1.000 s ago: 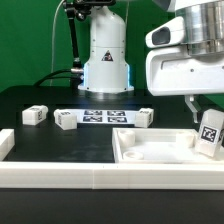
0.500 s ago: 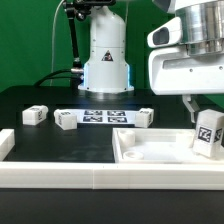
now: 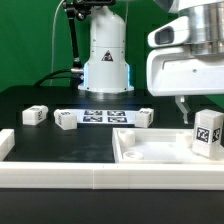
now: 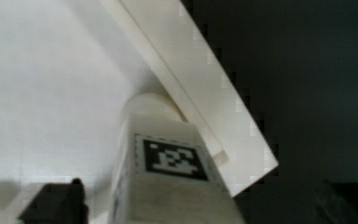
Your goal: Assemble one leg
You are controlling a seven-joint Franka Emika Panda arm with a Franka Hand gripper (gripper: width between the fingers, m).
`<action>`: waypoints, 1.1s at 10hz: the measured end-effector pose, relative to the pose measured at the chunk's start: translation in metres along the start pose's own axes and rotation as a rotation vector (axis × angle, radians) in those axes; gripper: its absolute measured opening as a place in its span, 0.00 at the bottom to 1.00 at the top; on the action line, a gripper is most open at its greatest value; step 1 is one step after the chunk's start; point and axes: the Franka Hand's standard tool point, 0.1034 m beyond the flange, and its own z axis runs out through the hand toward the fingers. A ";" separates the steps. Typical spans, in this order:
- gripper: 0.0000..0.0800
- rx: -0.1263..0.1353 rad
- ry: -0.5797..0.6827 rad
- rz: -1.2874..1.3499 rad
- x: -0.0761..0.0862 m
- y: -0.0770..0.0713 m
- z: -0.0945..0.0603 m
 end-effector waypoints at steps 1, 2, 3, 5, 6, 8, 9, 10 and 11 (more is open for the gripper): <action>0.81 -0.016 -0.001 -0.134 0.001 0.003 0.000; 0.81 -0.033 -0.009 -0.245 0.001 0.003 0.000; 0.81 -0.041 -0.018 -0.362 0.001 0.005 -0.001; 0.81 -0.049 -0.020 -0.531 0.001 0.004 -0.001; 0.81 -0.060 -0.021 -0.593 -0.003 -0.001 0.000; 0.81 -0.072 -0.031 -0.777 -0.008 -0.006 0.004; 0.81 -0.073 -0.044 -0.844 -0.007 -0.004 0.005; 0.81 -0.073 -0.047 -0.901 -0.006 -0.004 0.007; 0.81 -0.072 -0.057 -0.968 -0.004 -0.002 0.008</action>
Offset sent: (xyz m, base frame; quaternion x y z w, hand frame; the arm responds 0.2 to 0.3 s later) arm 0.0024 -0.0147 0.0033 -0.0535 -0.0166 -0.2451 0.9679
